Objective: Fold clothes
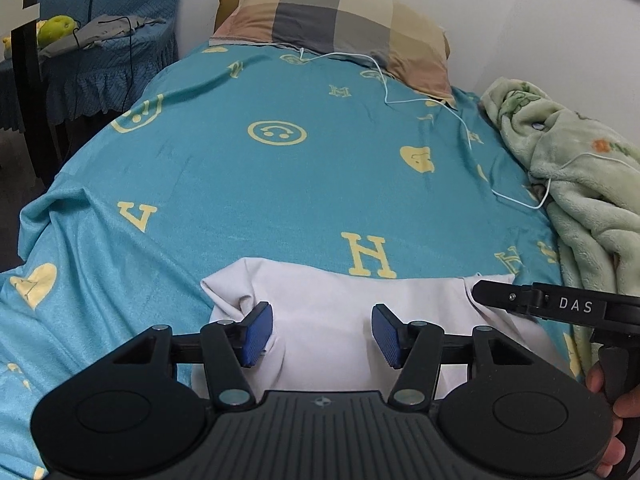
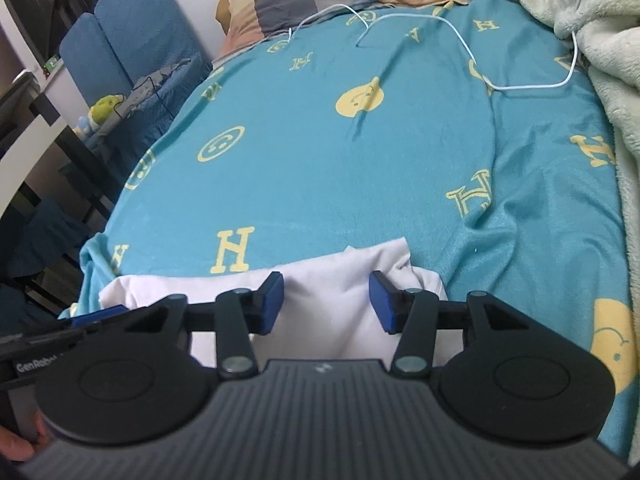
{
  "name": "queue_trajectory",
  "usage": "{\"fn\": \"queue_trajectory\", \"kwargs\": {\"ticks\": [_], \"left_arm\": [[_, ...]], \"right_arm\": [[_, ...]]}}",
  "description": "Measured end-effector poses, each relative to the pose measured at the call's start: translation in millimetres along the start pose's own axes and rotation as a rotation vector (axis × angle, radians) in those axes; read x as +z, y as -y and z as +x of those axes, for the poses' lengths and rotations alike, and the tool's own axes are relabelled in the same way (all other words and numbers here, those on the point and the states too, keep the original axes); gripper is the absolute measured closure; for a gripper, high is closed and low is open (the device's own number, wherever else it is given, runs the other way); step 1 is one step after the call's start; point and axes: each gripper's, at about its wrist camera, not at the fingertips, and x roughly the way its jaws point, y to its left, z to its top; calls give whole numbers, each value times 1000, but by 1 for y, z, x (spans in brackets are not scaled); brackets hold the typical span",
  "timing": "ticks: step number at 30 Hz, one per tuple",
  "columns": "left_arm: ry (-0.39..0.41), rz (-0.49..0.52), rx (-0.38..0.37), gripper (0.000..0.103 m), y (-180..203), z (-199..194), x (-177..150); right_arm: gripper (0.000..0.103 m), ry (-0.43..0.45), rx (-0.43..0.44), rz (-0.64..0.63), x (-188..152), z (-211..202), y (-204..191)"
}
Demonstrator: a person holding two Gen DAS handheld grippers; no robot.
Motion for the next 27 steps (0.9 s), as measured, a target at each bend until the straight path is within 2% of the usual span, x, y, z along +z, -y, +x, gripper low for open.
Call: {"fn": "queue_trajectory", "kwargs": {"ticks": [8, 15, 21, 27], "left_arm": [[14, 53, -8, 43, 15, -23, -8], [-27, 80, 25, 43, 19, -7, -17], [-22, 80, 20, 43, 18, -10, -19], [-2, 85, 14, 43, 23, -32, -22]], "right_arm": [[52, 17, 18, -65, -13, -36, -18], [53, -67, -3, -70, -26, -13, -17], [54, -62, -4, -57, -26, -12, -16], [53, -34, -7, -50, -28, -39, -18]]}}
